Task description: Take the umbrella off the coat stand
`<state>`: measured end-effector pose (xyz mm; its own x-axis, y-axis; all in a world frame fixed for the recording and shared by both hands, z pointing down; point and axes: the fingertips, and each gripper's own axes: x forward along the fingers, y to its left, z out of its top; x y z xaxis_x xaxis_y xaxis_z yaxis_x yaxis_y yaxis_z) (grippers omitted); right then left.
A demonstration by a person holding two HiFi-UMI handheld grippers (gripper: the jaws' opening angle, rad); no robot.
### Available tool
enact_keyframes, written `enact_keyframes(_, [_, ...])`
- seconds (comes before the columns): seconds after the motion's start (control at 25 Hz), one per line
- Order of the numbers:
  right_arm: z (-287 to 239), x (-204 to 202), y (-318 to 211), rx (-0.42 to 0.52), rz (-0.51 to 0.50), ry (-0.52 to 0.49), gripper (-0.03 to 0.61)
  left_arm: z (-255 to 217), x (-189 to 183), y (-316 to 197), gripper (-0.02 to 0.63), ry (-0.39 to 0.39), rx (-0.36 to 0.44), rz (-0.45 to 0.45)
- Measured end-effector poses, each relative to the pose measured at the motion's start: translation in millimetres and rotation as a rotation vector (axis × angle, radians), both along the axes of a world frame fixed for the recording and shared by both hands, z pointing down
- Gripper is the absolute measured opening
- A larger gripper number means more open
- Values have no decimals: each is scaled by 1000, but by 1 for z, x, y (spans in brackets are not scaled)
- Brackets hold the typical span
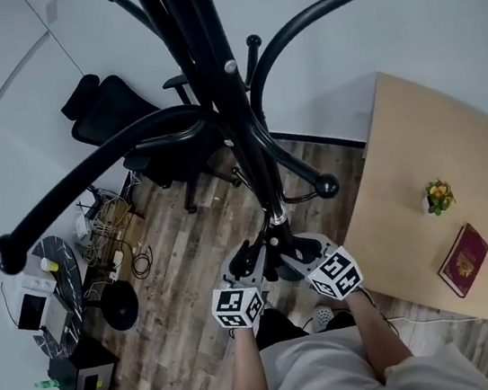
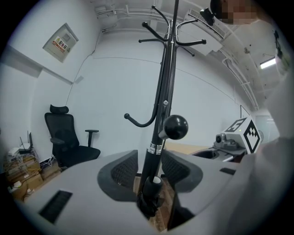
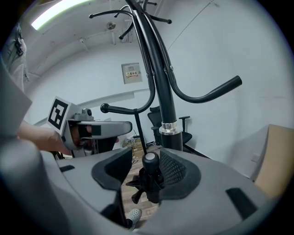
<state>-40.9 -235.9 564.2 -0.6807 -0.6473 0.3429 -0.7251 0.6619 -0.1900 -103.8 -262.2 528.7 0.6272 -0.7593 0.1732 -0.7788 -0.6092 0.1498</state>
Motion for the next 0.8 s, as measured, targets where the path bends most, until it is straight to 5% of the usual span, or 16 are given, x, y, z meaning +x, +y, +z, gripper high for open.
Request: enact_keyframes(0.8, [25,18,-4,-45,31,71,196,-3,13,-20,149,10,89,94])
